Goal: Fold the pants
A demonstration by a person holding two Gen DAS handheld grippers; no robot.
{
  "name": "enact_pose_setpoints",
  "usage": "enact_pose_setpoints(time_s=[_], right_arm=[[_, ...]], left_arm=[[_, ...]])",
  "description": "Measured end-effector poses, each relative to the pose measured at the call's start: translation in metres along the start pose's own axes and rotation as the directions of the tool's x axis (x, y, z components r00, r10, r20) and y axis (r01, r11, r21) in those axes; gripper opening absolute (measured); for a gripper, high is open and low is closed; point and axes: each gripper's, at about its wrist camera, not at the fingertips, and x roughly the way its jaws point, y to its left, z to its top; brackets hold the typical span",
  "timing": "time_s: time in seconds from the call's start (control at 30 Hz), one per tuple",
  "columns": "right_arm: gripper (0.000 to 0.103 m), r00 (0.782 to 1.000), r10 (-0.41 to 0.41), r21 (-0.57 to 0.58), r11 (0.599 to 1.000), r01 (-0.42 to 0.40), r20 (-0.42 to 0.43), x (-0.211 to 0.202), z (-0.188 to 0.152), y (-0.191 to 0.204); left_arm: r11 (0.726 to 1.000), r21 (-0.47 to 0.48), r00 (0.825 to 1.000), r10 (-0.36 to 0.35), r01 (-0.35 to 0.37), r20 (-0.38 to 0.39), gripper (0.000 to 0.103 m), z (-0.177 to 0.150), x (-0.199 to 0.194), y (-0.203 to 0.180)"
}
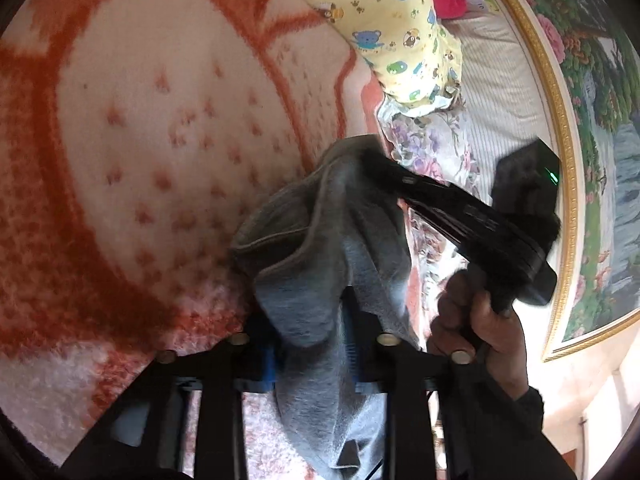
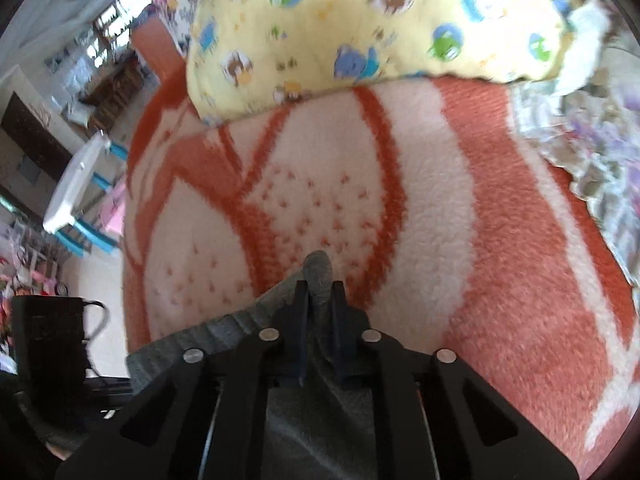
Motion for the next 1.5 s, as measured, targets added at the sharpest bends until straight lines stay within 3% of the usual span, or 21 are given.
enact_pose_setpoints(time_s=[0.03, 0.27, 0.47, 0.63, 0.77, 0.87, 1.2, 1.37, 1.5], right_arm=[[0.01, 1.0, 0.006, 0.008, 1.0, -0.006, 0.021, -0.01, -0.003, 0.0], [0.009, 0.986, -0.012, 0.079, 0.997, -0.001, 0.166, -0.081, -0.032, -0.002], [0.009, 0.945, -0.056, 0.217, 0.976, -0.016, 0.323, -0.152, -0.081, -0.015], [0.009, 0.912, -0.121, 0.322, 0.947, -0.012, 0.391, -0.204, -0.141, -0.028], [0.009, 0.874, -0.183, 0.419, 0.907, -0.026, 0.45, -0.243, -0.204, -0.041], [0.009, 0.854, -0.23, 0.488, 0.872, -0.032, 0.467, -0.265, -0.249, -0.052], [0.009, 0.804, -0.343, 0.608, 0.794, -0.028, 0.485, -0.317, -0.353, -0.075], [0.009, 0.783, -0.381, 0.656, 0.753, -0.045, 0.492, -0.333, -0.391, -0.085], [0.009, 0.775, -0.392, 0.674, 0.737, -0.058, 0.496, -0.335, -0.408, -0.09]], left_arm=[[1.0, 0.01, 1.0, -0.005, 0.005, 0.005, 0.016, -0.001, -0.001, -0.003], [0.981, 0.179, 0.997, -0.079, 0.077, 0.005, 0.016, -0.02, -0.011, -0.06], [0.947, 0.289, 0.99, -0.126, 0.139, -0.062, 0.016, -0.051, -0.004, -0.105], [0.913, 0.364, 0.979, -0.134, 0.183, -0.155, 0.016, -0.087, 0.01, -0.141], [0.884, 0.411, 0.961, -0.132, 0.224, -0.241, 0.016, -0.126, 0.023, -0.166], [0.856, 0.448, 0.939, -0.112, 0.257, -0.325, 0.016, -0.165, 0.037, -0.185], [0.755, 0.567, 0.876, -0.021, 0.329, -0.481, 0.016, -0.266, 0.078, -0.233], [0.732, 0.591, 0.856, 0.021, 0.338, -0.516, 0.016, -0.301, 0.096, -0.245], [0.727, 0.598, 0.849, 0.04, 0.338, -0.528, 0.016, -0.31, 0.102, -0.247]])
